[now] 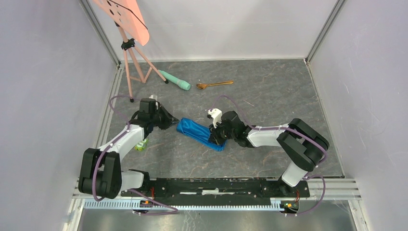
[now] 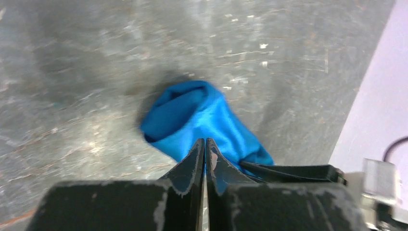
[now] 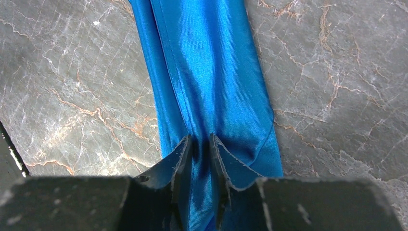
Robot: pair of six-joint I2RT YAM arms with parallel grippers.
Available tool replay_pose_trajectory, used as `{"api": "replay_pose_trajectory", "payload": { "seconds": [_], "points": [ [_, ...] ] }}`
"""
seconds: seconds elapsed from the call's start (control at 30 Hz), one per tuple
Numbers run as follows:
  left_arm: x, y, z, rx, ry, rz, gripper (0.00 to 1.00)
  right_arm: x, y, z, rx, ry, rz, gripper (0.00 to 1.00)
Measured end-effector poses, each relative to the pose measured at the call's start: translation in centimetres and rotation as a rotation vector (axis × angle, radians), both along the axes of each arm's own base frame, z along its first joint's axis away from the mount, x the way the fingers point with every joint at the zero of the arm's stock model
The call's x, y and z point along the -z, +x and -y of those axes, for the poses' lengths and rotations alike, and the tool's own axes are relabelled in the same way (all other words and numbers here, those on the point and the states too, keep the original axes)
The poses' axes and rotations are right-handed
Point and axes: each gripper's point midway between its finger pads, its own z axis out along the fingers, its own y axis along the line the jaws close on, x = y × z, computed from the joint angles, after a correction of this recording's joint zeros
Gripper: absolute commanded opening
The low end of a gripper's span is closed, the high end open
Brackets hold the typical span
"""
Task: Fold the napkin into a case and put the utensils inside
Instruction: Smooth out the top corner of the smaller-rectangle-folded napkin at the center of the board, then pick up the top corner of the smaller rectangle folded napkin from the center of the board.
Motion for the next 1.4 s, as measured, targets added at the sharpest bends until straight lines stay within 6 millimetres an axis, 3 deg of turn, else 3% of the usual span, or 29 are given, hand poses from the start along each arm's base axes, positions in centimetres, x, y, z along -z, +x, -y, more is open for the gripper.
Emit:
{"api": "replay_pose_trajectory", "payload": {
  "seconds": [0.1, 0.23, 0.53, 0.63, 0.83, 1.0, 1.2, 1.3, 1.4],
  "points": [
    [2.6, -0.8, -1.0, -0.045, -0.017, -0.070, 0.05, 0.0, 0.0, 0.0, 0.000, 0.001, 0.000, 0.25],
    [4.7, -0.7, -0.2, -0.037, -0.069, -0.110, 0.05, 0.0, 0.0, 0.0, 0.000, 0.001, -0.001, 0.24],
    [6.7, 0.3, 0.6, -0.038, -0.119, -0.120, 0.05, 0.0, 0.0, 0.0, -0.001, 0.001, -0.002, 0.26],
    [6.9, 0.5, 0.6, -0.040, -0.116, -0.123, 0.04, 0.0, -0.1, 0.0, -0.004, -0.001, -0.001, 0.30],
    [7.0, 0.6, 0.4, -0.051, -0.102, -0.139, 0.04, -0.6, 0.2, -0.3, -0.061, -0.030, 0.032, 0.53],
    [7.0, 0.6, 0.4, -0.053, -0.097, -0.151, 0.04, -2.9, 1.3, -2.2, -0.162, -0.046, 0.163, 0.69],
    [7.1, 0.7, 0.4, -0.054, -0.094, -0.171, 0.03, -6.8, 1.5, -6.8, -0.268, -0.062, 0.365, 0.76],
    [7.1, 0.7, 0.4, -0.053, -0.093, -0.176, 0.04, -6.3, 1.1, -7.9, -0.292, -0.100, 0.403, 0.77],
    [7.1, 0.8, 0.4, -0.053, -0.093, -0.178, 0.03, -4.3, 0.8, -8.0, -0.298, -0.169, 0.410, 0.77]
  ]
}}
